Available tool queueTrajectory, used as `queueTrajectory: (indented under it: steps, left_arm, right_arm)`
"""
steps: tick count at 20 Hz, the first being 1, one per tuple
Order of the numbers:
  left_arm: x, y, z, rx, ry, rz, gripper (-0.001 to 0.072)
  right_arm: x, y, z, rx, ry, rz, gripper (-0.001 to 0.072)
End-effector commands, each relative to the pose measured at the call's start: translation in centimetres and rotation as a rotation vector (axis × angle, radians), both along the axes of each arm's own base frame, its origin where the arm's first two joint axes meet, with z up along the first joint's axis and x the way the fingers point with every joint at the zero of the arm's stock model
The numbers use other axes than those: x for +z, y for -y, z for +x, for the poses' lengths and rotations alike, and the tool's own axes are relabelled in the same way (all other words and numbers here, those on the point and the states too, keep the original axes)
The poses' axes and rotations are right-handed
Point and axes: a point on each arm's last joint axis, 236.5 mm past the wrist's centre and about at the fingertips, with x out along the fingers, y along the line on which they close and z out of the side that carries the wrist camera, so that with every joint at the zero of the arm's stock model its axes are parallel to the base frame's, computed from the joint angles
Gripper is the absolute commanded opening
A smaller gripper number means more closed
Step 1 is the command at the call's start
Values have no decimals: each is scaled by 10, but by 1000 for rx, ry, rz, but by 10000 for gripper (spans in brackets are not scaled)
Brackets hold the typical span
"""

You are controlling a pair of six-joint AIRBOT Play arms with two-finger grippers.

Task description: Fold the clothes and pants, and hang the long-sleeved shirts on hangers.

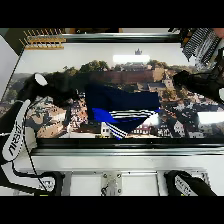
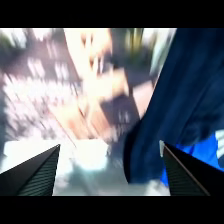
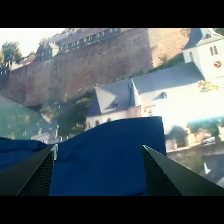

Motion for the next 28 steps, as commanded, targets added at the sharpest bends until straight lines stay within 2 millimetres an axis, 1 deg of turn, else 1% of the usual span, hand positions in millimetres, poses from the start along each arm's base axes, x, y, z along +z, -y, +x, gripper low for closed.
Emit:
queueTrajectory:
  steps: [1,3,6,10,12,16,17,19,20,21,22,23,24,25,27,28]
  left_arm:
    - [-29,35,-36,128,-66,-202,698]
    - [-33,55,-41,135,-58,-274,698]
    - [-43,71,-47,124,-44,-260,699]
    - [-41,81,-29,140,26,-229,698]
    - [-40,86,-25,139,44,-225,698]
    - [-54,106,-41,107,-23,-234,698]
    - [-55,111,-42,108,-33,-243,662]
    - [-53,112,-39,114,-16,-243,349]
    - [-51,110,-37,117,-6,-241,176]
    - [-47,106,-34,125,5,-242,39]
    - [-40,100,-30,135,22,-245,18]
    - [-31,93,-25,136,49,-248,18]
    - [-20,85,-21,131,82,-251,18]
    - [-11,79,-19,126,106,-257,18]
    - [5,71,-19,95,141,-266,17]
    - [10,70,-22,74,150,-271,17]
  right_arm:
    - [1,-7,-12,46,-21,-15,581]
    - [2,-9,-12,46,-19,-5,581]
    - [3,-11,-12,49,-20,5,580]
    - [4,-12,-12,50,-18,12,581]
    - [3,-13,-14,56,-26,12,580]
    - [2,-14,-15,59,-32,13,581]
    - [2,-14,-15,59,-31,13,580]
    - [2,-13,-15,58,-32,13,581]
    - [1,-13,-15,59,-32,13,582]
    - [1,-13,-15,59,-34,11,583]
    - [-1,-12,-17,60,-45,7,583]
    - [-8,-6,-21,49,-80,12,582]
    - [-21,4,-27,20,-140,22,582]
    - [-39,18,-36,-34,-228,42,583]
    - [-90,52,-61,-181,-425,97,583]
    - [-117,62,-71,-230,-506,134,583]
